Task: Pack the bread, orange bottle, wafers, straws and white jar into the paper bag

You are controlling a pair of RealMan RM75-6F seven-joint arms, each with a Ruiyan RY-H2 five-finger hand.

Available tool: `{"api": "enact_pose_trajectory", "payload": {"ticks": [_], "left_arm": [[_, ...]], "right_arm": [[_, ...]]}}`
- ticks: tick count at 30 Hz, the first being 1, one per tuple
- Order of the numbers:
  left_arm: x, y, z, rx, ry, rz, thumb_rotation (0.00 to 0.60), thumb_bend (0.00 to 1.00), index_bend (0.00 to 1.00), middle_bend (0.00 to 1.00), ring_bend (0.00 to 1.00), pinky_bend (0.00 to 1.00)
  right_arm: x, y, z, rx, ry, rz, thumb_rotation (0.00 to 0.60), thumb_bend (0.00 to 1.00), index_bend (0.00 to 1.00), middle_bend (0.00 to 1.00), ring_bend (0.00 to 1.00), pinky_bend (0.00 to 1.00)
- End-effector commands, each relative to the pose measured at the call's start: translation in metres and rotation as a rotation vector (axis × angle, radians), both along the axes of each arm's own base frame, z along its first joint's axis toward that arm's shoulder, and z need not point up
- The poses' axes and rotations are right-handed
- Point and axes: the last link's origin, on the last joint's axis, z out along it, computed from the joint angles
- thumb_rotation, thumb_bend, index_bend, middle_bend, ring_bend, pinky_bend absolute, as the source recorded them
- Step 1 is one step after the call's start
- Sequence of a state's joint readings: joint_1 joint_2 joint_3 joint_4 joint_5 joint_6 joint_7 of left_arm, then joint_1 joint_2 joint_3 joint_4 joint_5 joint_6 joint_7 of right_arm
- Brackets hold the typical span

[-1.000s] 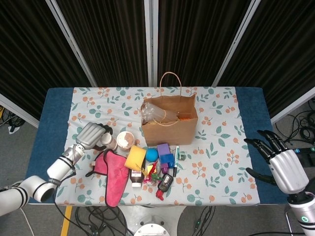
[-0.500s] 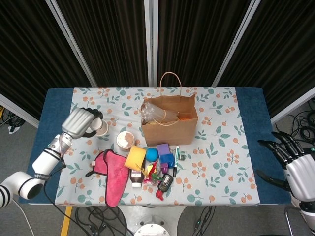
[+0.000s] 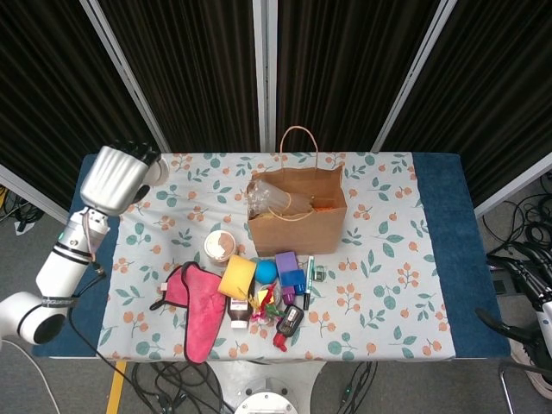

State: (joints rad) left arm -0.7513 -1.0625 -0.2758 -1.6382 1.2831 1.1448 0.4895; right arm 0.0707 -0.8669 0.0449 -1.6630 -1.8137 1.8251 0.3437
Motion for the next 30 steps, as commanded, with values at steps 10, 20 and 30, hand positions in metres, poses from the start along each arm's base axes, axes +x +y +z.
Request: {"api": "enact_pose_trajectory", "payload": {"ticks": [10,20,30], "left_arm": [[0.101,-0.021,0.019,0.121,-0.289,-0.328,0.6,0.31,0.54,0.57,0.49,0.58],[0.158,-0.024,-0.019,-0.014,-0.622,-0.43,0.6,0.31,0.54,0.57,0.5,0.58],[0.175,-0.025,-0.081,-0.162,-0.61,-0.401,0.6,0.31,0.54,0.57,0.5,0.58]], "right_arm": [[-0.006,0.003,-0.003,0.007,-0.019,-0.004,0.6,0.0,0.21,0.33,0.14,0.16],[-0.012,0.001,-0.007,0.016,-0.021,-0.025,0.6,0.0,0.21,0.33,0.14,0.16],[-0.022,-0.002,-0.006,0.025,-0.049,-0.048,0.6,0.0,0.21,0.33,0.14,0.16]]}}
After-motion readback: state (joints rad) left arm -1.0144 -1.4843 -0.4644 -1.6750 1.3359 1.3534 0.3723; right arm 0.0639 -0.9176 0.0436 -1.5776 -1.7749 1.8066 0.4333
